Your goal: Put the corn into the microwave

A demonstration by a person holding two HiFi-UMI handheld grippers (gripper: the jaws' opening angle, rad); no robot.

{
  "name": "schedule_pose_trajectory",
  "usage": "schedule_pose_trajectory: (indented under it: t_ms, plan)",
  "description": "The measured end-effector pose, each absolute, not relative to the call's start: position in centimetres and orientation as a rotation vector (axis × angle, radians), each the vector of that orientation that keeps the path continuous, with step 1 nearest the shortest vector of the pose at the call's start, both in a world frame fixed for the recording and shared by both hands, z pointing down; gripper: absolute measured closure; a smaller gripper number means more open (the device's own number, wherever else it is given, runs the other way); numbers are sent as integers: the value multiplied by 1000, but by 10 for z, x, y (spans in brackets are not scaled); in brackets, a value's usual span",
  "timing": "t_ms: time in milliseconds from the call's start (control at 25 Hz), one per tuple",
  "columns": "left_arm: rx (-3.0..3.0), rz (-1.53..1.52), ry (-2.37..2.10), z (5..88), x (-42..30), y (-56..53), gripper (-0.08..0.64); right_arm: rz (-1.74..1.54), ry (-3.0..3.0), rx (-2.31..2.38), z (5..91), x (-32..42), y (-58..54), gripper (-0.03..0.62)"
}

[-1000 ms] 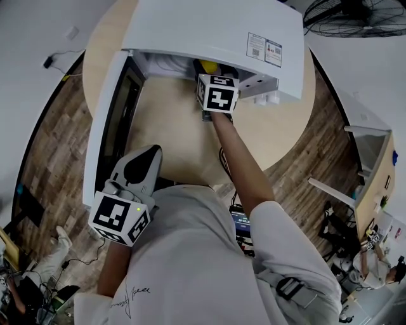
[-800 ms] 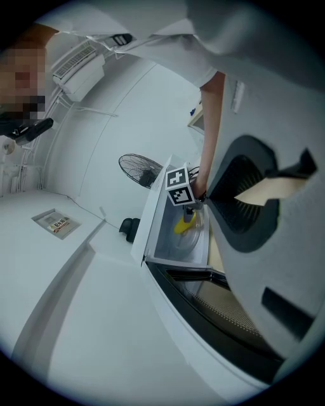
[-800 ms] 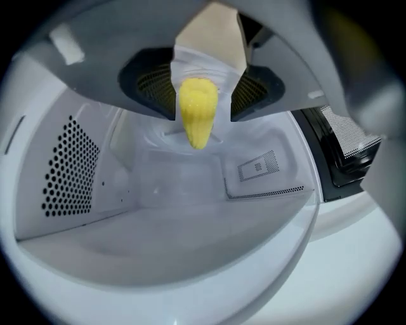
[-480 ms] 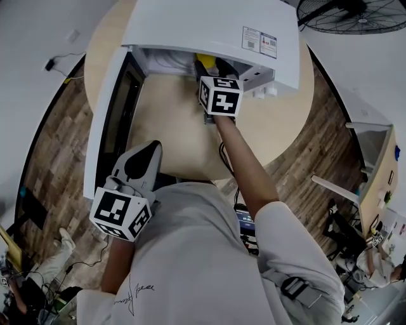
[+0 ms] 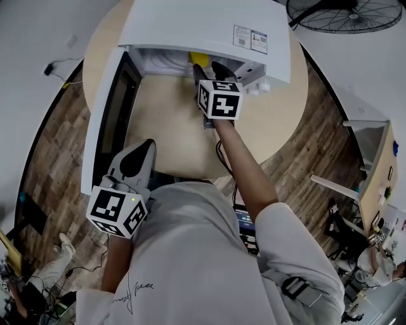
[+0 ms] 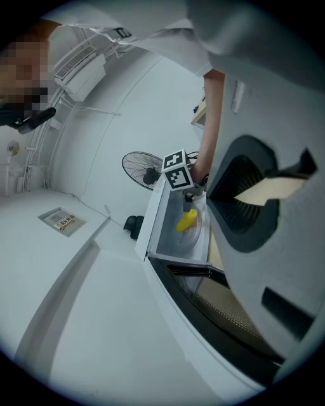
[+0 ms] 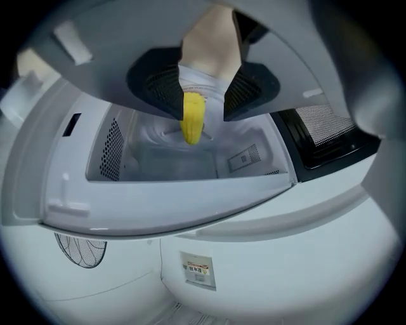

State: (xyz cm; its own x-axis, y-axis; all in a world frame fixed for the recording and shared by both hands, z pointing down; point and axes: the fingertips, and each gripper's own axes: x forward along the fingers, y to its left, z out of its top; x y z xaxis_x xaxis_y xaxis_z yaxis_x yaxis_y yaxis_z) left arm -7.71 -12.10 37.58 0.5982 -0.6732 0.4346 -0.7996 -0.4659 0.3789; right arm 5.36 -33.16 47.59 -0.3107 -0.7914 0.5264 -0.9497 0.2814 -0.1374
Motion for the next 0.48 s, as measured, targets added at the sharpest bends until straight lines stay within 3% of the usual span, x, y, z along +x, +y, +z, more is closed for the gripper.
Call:
schedule_pose_trajectory:
  t_ms: [480]
  plan:
    - [2289, 285, -1184, 371, -70, -111, 565, 656, -2220, 1523, 472, 57, -294, 399]
